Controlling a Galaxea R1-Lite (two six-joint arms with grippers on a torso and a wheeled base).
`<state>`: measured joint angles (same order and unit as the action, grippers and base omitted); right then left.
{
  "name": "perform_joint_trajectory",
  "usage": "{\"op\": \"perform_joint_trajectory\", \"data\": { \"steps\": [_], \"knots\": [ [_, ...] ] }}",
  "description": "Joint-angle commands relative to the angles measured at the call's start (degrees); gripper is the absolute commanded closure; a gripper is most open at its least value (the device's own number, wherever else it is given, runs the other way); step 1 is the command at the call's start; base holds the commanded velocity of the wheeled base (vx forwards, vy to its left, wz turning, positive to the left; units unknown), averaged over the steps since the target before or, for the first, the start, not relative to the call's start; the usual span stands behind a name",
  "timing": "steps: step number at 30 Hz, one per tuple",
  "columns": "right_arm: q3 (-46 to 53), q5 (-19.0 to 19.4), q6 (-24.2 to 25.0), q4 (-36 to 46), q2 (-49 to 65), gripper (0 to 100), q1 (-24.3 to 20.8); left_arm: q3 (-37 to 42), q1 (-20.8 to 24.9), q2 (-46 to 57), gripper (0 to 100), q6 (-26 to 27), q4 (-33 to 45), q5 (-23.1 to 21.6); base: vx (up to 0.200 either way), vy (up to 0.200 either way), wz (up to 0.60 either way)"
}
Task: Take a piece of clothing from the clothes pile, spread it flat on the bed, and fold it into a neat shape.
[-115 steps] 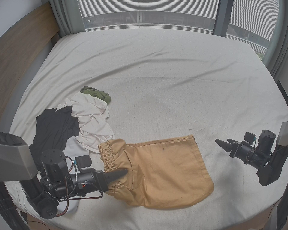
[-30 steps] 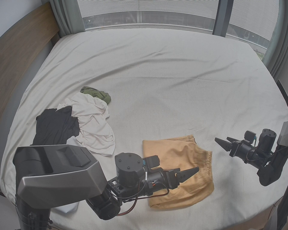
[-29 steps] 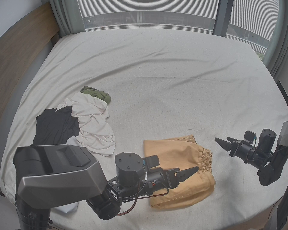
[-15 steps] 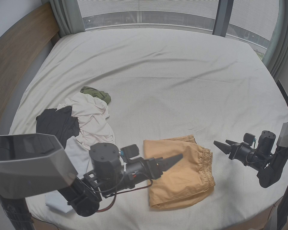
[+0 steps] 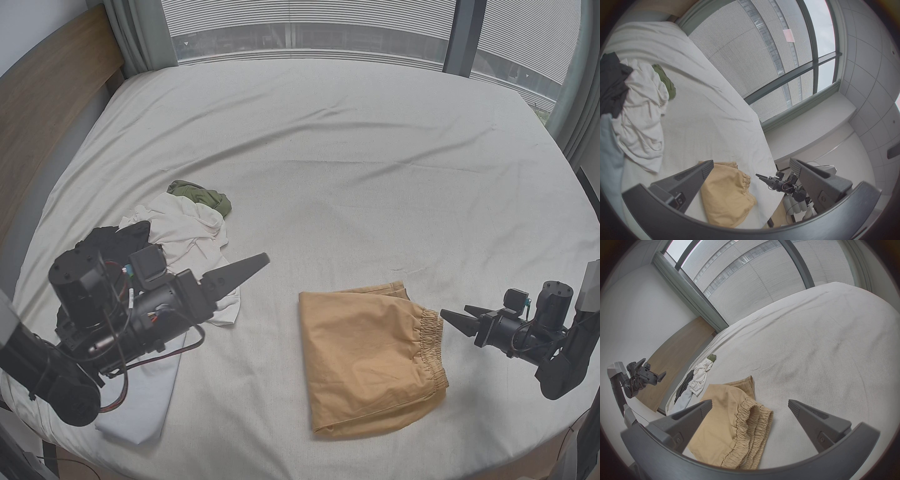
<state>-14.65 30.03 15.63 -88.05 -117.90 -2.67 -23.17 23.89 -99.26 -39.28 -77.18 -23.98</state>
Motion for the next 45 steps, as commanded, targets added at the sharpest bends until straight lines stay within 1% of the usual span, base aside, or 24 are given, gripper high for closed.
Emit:
{"op": "perform_joint_trajectory", "data": {
  "steps": [1, 2, 4, 5, 6, 7, 8, 9, 10, 12, 13, 15, 18, 21, 23, 26, 30, 34, 42, 45],
  "knots": [
    [1.73, 0.12, -0.07, -0.01, -0.32, 0, -0.49, 5.77, -4.21, 3.37, 0, 8.34, -0.34, -1.86, 0.0, 0.0, 0.0],
    [1.82, 0.12, -0.07, 0.07, -0.32, 0, -0.58, 6.04, -4.47, 3.28, 0, 9.13, -0.34, -1.86, 0.0, 0.0, 0.0],
    [2.88, 0.3, -0.16, -0.01, -0.58, 0, -1.37, 8.15, -5.96, 1.79, 0, 15.64, -0.6, -1.77, 0.0, 0.0, 0.0],
    [3.4, 0.38, -0.16, 0.07, -0.67, 0, -1.46, 9.11, -6.32, 1.35, 0, 17.83, -0.6, -1.86, 0.0, 0.0, 0.0],
    [3.67, 0.47, -0.25, 0.07, -0.76, 0, -1.55, 9.73, -6.58, 1.17, 0, 18.89, -0.69, -1.86, 0.0, 0.0, 0.0],
    [4.46, 0.74, -1.04, -0.01, -1.37, 0, -1.55, 11.84, -7.81, 0.55, 0, 22.67, -0.87, -1.95, 0.0, 0.0, 0.0],
    [4.9, 1.18, -2.01, -0.01, -1.72, 0, -1.46, 12.8, -8.42, -0.24, 0, 24.69, -0.96, -2.04, 0.0, 0.0, 0.0],
    [5.16, 1.35, -2.36, -0.01, -1.81, 0, -1.37, 13.15, -8.69, -0.5, 0, 25.3, -0.96, -2.04, 0.0, 0.0, 0.0],
    [6.22, 2.41, -4.38, -0.01, -2.34, 0, -0.93, 14.65, -9.39, -2.17, 0, 29.26, -1.22, -2.04, 0.0, 0.0, 0.0],
    [7.09, 2.76, -5.78, 0.07, -3.13, 0, -0.85, 16.23, -9.92, -4.46, 0, 33.39, -2.19, -2.04, 0.0, 0.0, 0.0],
    [7.27, 2.76, -5.87, 0.07, -3.31, 0, -0.85, 16.49, -9.92, -4.81, 0, 34.0, -2.45, -2.04, 0.0, 0.0, 0.0],
    [7.97, 2.85, -6.14, -0.01, -4.27, 0, -0.76, 18.08, -10.18, -7.88, 0, 37.26, -6.49, -2.83, 0.0, 0.0, 0.0],
    [8.85, 3.02, -7.28, -0.01, -5.5, 0, -0.85, 19.4, -10.09, -11.22, 0, 37.96, -11.77, -3.53, 0.0, 0.0, 0.0],
    [9.99, 3.02, -10.09, -0.01, -7.88, 0, -1.2, 19.4, -10.09, -12.28, 0, 38.31, -11.85, -3.53, 0.0, 0.0, 0.0],
    [10.08, 3.02, -10.97, -0.01, -9.55, 0, -1.46, 19.57, -10.09, -12.28, 0, 38.22, -11.85, -3.53, 0.0, 0.0, 0.0],
    [9.99, 3.11, -10.97, -0.01, -10.51, 0, -1.64, 19.83, -10.09, -12.01, 0, 38.14, -11.85, -3.62, 0.0, 0.0, 0.0],
    [9.91, 4.25, -10.44, -0.01, -11.04, 0, -3.13, 20.63, -10.01, -11.93, 0, 38.05, -11.85, -3.71, 0.0, 0.0, 0.0],
    [9.56, 4.34, -9.56, -0.01, -12.45, 0, -4.71, 21.06, -10.01, -11.93, 0, 38.14, -11.85, -3.71, 0.0, 0.0, 0.0],
    [8.5, 4.87, -4.99, -0.01, -13.15, 0, -7.79, 21.15, -9.83, -12.1, 0, 38.05, -11.85, -3.71, 0.0, 0.0, 0.0],
    [7.97, 6.19, -3.06, -0.01, -13.15, 0, -8.4, 21.24, -9.66, -12.19, 0, 38.05, -11.85, -3.71, 0.0, 0.0, 0.0]
  ]
}}
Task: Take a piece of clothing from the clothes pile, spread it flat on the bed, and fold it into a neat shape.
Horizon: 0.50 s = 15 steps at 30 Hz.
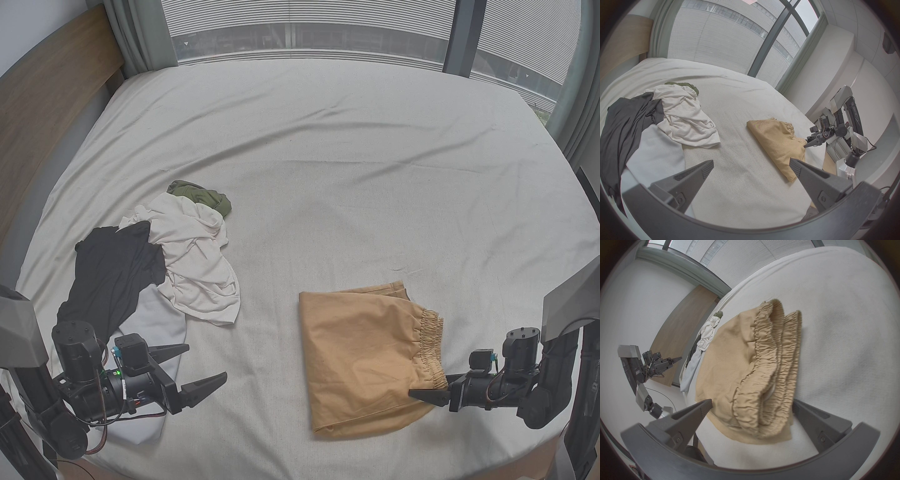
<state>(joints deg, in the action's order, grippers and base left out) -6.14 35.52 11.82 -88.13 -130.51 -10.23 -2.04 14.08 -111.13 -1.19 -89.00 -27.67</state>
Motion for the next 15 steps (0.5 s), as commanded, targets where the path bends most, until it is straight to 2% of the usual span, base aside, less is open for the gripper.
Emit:
{"op": "perform_joint_trajectory", "data": {
  "steps": [1, 15],
  "knots": [
    [-0.62, 0.95, 1.1, 0.06, -0.44, 0, -0.93, 0.1, 0.16, -0.4, 0, -0.04, -0.03, -0.01, 0.0, 0.0, 0.0],
    [-2.91, 1.3, 5.67, 0.06, -0.44, 0, -2.34, 1.24, 1.39, -0.67, 0, -0.04, -0.03, -0.01, 0.0, 0.0, 0.0]
  ]
}}
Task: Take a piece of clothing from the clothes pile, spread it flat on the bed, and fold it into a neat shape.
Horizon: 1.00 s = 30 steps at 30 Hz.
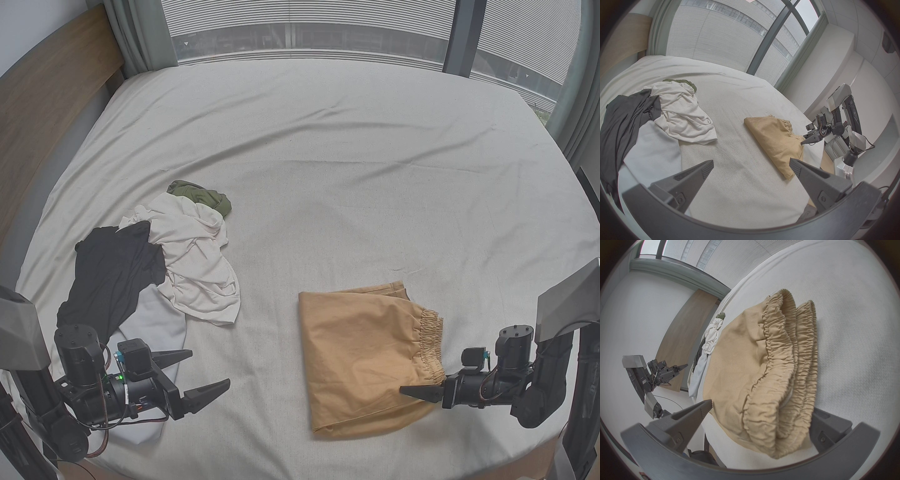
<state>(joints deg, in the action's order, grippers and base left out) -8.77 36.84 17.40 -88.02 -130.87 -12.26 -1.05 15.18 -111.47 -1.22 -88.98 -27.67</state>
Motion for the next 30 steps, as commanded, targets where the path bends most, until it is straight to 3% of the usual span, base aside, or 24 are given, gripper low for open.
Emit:
{"op": "perform_joint_trajectory", "data": {
  "steps": [1, 17, 18, 30],
  "knots": [
    [-0.29, -0.01, 0.09, -0.05, -0.09, 0, -0.39, 0.26, 0.38, -0.33, 0, -0.1, -0.05, -0.01, 0.0, 0.0, 0.0],
    [-0.73, -0.1, 1.24, -0.05, 0.08, 0, -0.48, 0.61, 1.08, -0.5, 0, -0.1, -0.05, -0.01, 0.0, 0.0, 0.0],
    [-0.64, -0.1, 2.12, -0.05, 0.17, 100, -0.83, 0.61, 1.35, -0.77, 0, -0.1, -0.05, -0.01, 0.0, 0.0, 0.0],
    [0.33, -0.1, 2.29, -0.14, 2.55, 100, -2.24, 0.87, 0.73, -0.15, 0, -0.19, -0.05, -0.01, 0.0, 0.0, 0.0]
  ]
}}
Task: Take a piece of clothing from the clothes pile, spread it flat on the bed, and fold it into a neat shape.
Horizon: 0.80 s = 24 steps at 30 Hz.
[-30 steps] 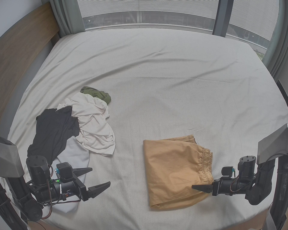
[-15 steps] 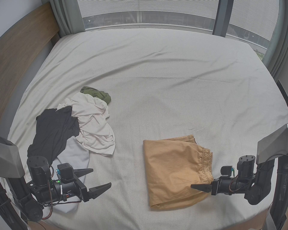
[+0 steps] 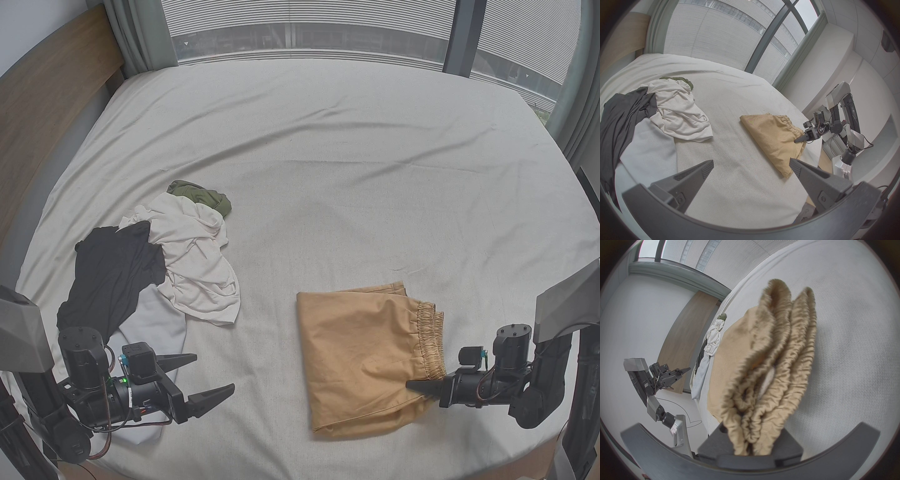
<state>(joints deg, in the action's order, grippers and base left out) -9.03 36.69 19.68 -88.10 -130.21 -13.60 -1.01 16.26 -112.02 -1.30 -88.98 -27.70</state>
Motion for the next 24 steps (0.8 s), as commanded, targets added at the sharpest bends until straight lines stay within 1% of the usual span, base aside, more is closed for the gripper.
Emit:
{"op": "perform_joint_trajectory", "data": {
  "steps": [1, 4, 6, 8, 16, 17, 24],
  "knots": [
    [0.95, 0.04, 0.1, -0.05, 3.47, 100, -1.42, 0.75, -0.44, 0.57, 0, -0.19, -0.05, 0.01, 0.0, 0.0, 0.0],
    [1.39, 0.13, 0.89, 0.03, 6.72, 100, -2.39, 0.66, -0.79, 1.28, 0, -0.19, -0.05, 0.01, 0.0, 0.0, 0.0],
    [1.83, -0.04, 3.09, 0.03, 11.56, 100, -4.76, 0.66, -1.06, 1.98, 0, -0.37, -0.05, 0.01, 0.0, 0.0, 0.0],
    [1.3, -0.13, 4.32, 0.03, 14.54, 100, -5.82, 0.66, -1.06, 2.33, 0, -0.37, -0.05, 0.01, 0.0, 0.0, 0.0],
    [-2.92, -0.48, 7.48, 0.12, 19.29, 100, -8.02, 0.57, -0.97, 2.33, 0, -0.45, -0.05, 0.01, 0.0, 0.0, 0.0],
    [-4.33, -0.57, 8.45, 0.12, 19.9, 100, -8.9, 0.57, -0.97, 2.42, 0, -0.45, -0.05, 0.01, 0.0, 0.0, 0.0],
    [-8.28, -0.57, 9.15, 0.56, 20.7, 100, -9.77, 0.57, -0.97, 2.24, 0, -0.72, -0.05, 0.01, 0.0, 0.0, 0.0]
  ]
}}
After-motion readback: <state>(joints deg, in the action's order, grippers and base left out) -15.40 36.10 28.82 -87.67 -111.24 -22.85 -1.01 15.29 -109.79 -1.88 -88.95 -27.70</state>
